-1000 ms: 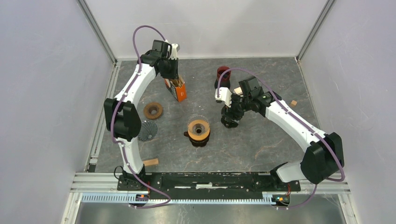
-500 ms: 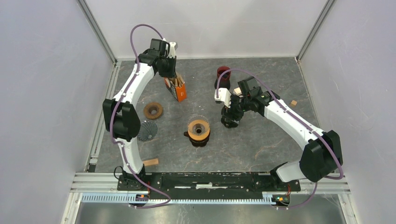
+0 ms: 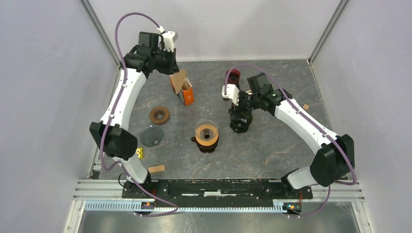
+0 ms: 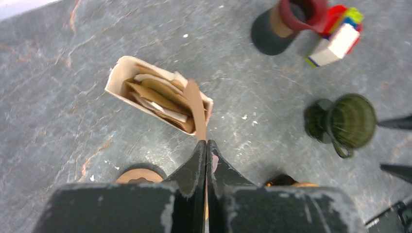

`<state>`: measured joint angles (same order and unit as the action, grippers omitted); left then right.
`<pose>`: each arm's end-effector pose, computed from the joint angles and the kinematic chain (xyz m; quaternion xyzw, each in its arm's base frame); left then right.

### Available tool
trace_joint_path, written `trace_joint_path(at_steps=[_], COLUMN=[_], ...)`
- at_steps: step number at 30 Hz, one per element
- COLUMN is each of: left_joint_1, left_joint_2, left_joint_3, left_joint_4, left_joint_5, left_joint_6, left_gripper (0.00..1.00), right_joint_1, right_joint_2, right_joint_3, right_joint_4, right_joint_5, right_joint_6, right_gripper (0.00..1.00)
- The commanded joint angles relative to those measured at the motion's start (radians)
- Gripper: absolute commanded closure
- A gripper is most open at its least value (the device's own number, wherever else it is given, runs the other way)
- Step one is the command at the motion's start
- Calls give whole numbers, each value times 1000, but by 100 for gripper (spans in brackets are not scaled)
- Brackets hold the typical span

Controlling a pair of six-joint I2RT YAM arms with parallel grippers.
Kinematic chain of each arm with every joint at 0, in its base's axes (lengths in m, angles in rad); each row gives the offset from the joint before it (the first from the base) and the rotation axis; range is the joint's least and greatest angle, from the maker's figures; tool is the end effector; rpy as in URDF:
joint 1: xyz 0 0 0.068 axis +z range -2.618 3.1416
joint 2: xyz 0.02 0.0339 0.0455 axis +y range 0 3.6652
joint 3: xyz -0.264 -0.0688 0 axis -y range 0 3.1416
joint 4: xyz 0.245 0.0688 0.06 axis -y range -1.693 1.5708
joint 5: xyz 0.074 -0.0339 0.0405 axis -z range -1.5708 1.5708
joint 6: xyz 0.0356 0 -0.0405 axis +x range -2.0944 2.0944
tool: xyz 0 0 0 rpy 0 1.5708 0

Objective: Place the coffee filter in the dripper
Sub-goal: Pick up the coffee filter from the coffee filter holder.

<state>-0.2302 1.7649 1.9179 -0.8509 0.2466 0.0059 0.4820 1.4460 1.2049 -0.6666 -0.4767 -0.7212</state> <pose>0.3749 -0.0968 0.3994 0.1576 0.8870 -0.1577 0.4044 0.2621 0.1556 0.2920 -0.5834 0.7140 0.1839 0.3407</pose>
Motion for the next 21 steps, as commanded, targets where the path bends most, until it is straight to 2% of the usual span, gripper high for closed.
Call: trace_joint_path(at_steps=[1, 7, 16, 21], left_joint_1=[2, -9, -70, -143], left_joint_2=[-136, -193, -252, -283], left_joint_3=[39, 70, 31, -2], left_joint_4=[-59, -116, -125, -125], left_joint_5=[217, 310, 442, 444], left_joint_6=[169, 193, 151, 144], left_gripper=[98, 98, 98, 98], right_joint_1=[-3, -4, -3, -3], right_joint_2=[6, 35, 98, 129], right_joint_3=[136, 254, 316, 371], right_joint_4=[41, 107, 344, 362], right_joint_5=[-71, -149, -323, -386], right_joint_6=[21, 101, 296, 286], right_gripper=[26, 23, 16, 10])
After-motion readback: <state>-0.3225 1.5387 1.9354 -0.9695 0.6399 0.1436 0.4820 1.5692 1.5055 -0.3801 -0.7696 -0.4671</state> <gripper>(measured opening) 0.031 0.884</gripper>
